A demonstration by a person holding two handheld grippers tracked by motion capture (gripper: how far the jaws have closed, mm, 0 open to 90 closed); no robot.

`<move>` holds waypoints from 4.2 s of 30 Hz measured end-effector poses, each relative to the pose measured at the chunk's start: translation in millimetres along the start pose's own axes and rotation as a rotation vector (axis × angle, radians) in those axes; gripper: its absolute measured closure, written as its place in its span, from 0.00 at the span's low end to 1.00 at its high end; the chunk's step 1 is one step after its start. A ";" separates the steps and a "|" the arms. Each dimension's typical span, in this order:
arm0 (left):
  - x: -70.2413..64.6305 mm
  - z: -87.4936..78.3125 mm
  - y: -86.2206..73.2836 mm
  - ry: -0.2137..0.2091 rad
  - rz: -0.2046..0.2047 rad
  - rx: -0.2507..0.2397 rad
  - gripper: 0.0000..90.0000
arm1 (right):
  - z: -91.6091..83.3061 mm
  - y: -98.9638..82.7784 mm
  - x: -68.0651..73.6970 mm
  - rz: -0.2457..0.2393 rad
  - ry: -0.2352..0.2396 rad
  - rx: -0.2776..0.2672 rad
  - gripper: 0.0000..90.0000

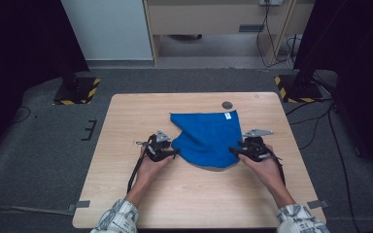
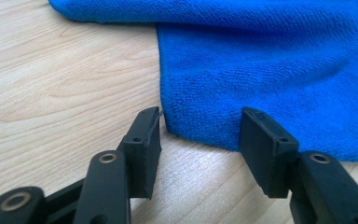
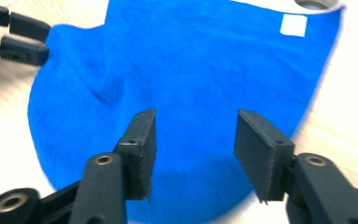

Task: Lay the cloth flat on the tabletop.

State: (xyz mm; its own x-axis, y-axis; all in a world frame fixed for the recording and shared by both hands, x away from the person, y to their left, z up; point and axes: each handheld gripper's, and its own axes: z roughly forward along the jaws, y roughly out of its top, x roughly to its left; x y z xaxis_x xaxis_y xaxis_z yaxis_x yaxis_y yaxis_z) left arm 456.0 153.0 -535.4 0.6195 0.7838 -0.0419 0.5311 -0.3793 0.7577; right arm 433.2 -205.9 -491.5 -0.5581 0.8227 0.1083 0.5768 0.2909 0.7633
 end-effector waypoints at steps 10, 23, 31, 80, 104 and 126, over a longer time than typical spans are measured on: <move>-7.8 1.6 2.3 -0.061 0.002 0.005 0.93 | -16.5 -35.2 -1.9 0.030 0.034 0.035 0.53; -14.5 -28.2 7.4 -0.065 -0.006 0.036 0.96 | 17.0 -29.6 10.5 -0.032 0.006 0.108 0.71; -19.8 -51.9 -0.5 -0.059 0.009 0.060 0.96 | 19.0 -26.3 15.7 -0.052 0.023 0.117 0.93; 1.4 -57.5 -13.3 -0.005 0.008 0.004 0.64 | 50.2 39.7 30.4 -0.025 0.030 -0.010 0.62; 7.0 -50.2 -21.4 -0.032 0.019 -0.024 0.44 | 133.4 64.6 76.6 -0.063 -0.034 0.141 0.91; 8.2 -37.7 -22.4 -0.066 0.051 0.018 0.54 | 27.7 13.1 49.5 -0.001 -0.037 -0.037 0.99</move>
State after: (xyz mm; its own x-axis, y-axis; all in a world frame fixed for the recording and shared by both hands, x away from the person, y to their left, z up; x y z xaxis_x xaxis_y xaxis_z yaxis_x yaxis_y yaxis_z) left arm 427.5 186.4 -528.1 0.6826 0.7293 -0.0466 0.5078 -0.4274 0.7480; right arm 429.7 -147.9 -493.7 -0.5360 0.8400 0.0842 0.5535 0.2744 0.7864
